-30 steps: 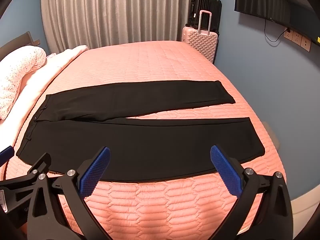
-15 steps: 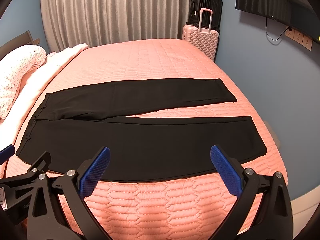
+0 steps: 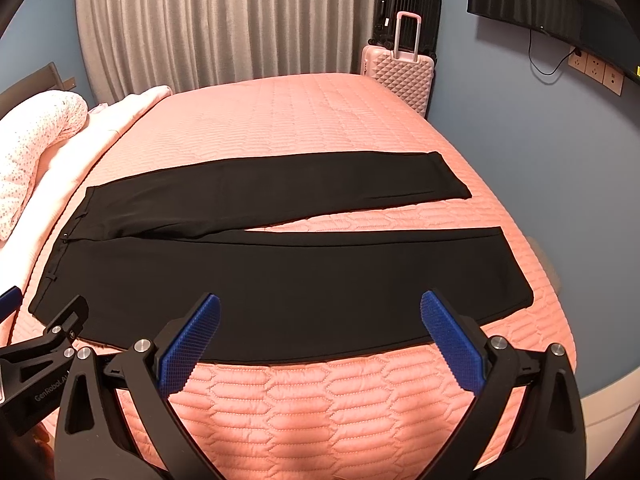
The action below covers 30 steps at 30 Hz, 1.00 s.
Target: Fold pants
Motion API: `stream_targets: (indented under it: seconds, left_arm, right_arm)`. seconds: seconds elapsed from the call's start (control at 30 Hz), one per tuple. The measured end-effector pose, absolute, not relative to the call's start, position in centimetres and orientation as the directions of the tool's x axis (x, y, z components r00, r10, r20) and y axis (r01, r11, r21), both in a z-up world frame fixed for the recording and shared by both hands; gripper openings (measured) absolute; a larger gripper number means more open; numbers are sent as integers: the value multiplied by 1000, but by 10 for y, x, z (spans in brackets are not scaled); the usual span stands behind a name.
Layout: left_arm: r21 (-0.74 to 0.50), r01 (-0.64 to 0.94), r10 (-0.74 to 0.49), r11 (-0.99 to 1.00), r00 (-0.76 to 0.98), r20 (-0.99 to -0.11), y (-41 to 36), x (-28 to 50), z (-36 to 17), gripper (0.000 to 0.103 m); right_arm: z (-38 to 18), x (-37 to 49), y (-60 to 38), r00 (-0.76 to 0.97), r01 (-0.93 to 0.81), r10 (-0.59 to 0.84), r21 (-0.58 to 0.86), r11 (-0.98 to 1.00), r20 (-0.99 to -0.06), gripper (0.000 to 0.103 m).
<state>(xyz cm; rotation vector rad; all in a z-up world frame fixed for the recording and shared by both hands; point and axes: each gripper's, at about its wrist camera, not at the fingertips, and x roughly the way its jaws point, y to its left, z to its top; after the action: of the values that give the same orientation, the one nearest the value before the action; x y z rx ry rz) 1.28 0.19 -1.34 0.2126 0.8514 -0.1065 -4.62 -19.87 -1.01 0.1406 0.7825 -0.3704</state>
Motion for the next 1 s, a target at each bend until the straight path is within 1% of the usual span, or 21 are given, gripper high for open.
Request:
stream_targets:
  seconds: [1.0]
  left_arm:
    - [137, 214, -36, 967, 649, -760, -1, 7, -6, 98]
  right_arm:
    - [-2, -53, -196, 661, 375, -274, -10, 927, -698, 98]
